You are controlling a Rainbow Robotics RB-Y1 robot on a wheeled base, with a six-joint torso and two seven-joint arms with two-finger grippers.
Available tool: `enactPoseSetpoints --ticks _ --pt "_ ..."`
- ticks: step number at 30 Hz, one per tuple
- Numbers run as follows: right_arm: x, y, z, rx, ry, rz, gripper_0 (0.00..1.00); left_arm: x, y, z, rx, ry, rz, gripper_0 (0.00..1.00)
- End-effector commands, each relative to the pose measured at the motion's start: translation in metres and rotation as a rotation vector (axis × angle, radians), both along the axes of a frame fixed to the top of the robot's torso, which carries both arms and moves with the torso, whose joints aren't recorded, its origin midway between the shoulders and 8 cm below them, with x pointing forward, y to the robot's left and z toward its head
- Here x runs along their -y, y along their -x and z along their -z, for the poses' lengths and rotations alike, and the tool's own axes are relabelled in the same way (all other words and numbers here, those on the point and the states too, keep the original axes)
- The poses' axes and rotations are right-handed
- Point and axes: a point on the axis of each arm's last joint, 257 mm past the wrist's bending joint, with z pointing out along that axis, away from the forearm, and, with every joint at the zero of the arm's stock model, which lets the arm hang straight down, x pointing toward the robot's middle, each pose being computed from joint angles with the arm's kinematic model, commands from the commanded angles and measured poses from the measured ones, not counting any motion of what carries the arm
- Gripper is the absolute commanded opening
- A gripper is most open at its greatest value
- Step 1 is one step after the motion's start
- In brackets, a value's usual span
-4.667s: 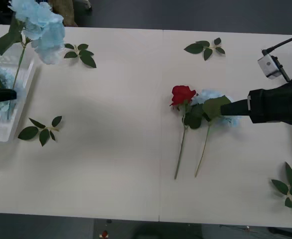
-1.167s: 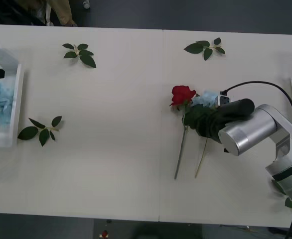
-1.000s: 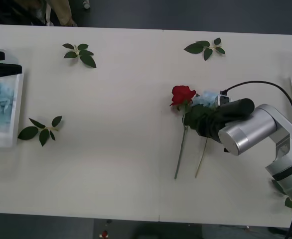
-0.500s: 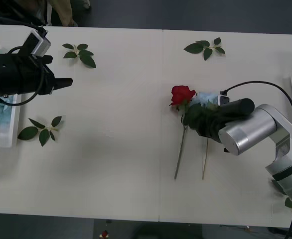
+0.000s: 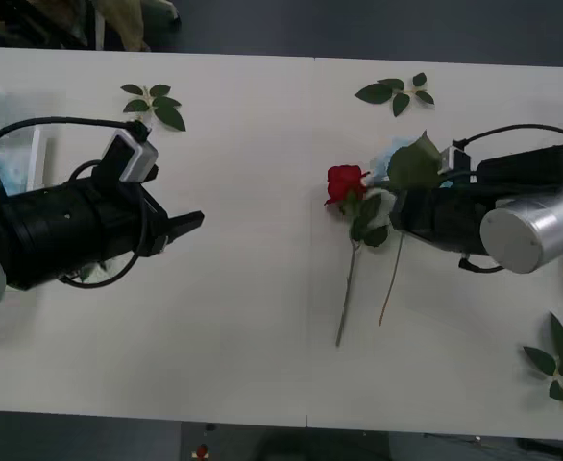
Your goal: Put the red flowers into the right box and the blue flowers into the left box
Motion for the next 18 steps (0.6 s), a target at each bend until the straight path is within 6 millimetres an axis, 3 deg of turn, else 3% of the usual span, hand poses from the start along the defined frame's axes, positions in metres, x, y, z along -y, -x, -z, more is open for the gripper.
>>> enactPoseSetpoints --ticks 1,6,10,18 --pt "0.005 0.014 -0.036 0.071 -0.027 -0.058 0.0 0.013 0.022 -0.015 0.025 0.045 0.045 0.93" --pt "0.006 0.03 -0.059 0.137 -0.042 -0.148 0.0 0.026 0.045 -0.024 -0.001 0.067 0.129 0.93" --pt "-0.003 0.046 -0.089 0.195 -0.141 -0.236 0.0 0.038 0.061 -0.03 -0.052 0.133 0.187 0.93" --pt "-0.017 0.069 -0.141 0.363 -0.212 -0.452 0.0 0.056 0.074 -0.038 -0.2 0.319 0.18 0.93"
